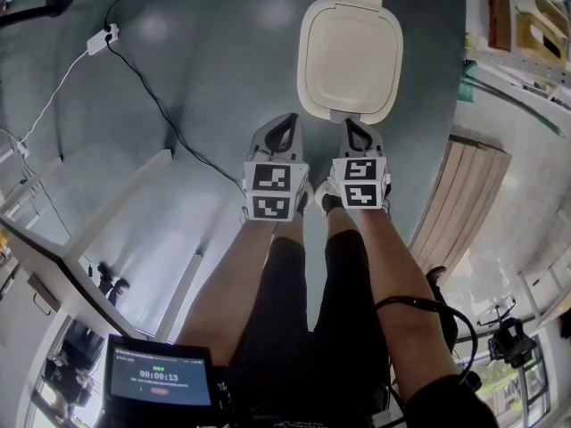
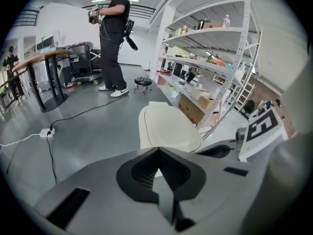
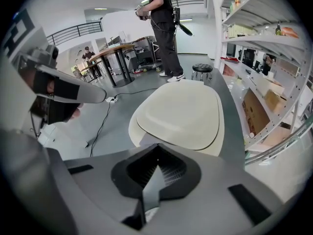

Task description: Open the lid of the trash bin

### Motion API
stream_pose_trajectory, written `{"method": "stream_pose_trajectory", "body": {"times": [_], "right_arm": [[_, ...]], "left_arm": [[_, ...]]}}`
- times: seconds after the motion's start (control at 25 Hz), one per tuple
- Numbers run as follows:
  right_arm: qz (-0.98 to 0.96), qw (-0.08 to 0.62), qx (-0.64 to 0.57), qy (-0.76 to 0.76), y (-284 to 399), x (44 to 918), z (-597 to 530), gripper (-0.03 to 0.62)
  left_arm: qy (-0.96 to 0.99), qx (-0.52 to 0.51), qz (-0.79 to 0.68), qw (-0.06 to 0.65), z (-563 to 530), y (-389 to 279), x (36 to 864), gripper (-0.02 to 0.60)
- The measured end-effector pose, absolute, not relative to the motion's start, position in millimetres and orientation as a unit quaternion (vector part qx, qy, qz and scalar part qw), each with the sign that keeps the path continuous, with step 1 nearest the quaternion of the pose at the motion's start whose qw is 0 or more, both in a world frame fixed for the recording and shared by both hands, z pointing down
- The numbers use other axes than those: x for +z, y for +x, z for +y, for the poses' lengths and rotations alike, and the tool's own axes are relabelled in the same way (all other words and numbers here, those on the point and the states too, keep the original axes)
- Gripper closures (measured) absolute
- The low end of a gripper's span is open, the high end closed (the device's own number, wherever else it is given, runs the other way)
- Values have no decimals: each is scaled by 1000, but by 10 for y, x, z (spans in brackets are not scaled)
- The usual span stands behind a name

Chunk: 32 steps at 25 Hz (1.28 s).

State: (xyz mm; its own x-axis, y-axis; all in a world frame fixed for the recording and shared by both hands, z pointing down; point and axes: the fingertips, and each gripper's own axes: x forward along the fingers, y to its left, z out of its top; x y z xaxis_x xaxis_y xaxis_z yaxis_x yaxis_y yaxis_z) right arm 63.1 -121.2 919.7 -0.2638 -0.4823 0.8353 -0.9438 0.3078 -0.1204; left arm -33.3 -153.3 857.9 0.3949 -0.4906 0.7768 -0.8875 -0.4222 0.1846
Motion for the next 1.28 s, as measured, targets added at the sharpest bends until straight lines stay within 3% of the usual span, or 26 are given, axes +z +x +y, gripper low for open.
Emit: {"method": "stream_pose_trajectory", "body": {"times": [1.28], "right_arm": [[-713, 376, 288, 517, 613, 9096, -1184, 592]], "left_arm": [[763, 321, -460, 321, -1541, -469, 8545, 584]]}}
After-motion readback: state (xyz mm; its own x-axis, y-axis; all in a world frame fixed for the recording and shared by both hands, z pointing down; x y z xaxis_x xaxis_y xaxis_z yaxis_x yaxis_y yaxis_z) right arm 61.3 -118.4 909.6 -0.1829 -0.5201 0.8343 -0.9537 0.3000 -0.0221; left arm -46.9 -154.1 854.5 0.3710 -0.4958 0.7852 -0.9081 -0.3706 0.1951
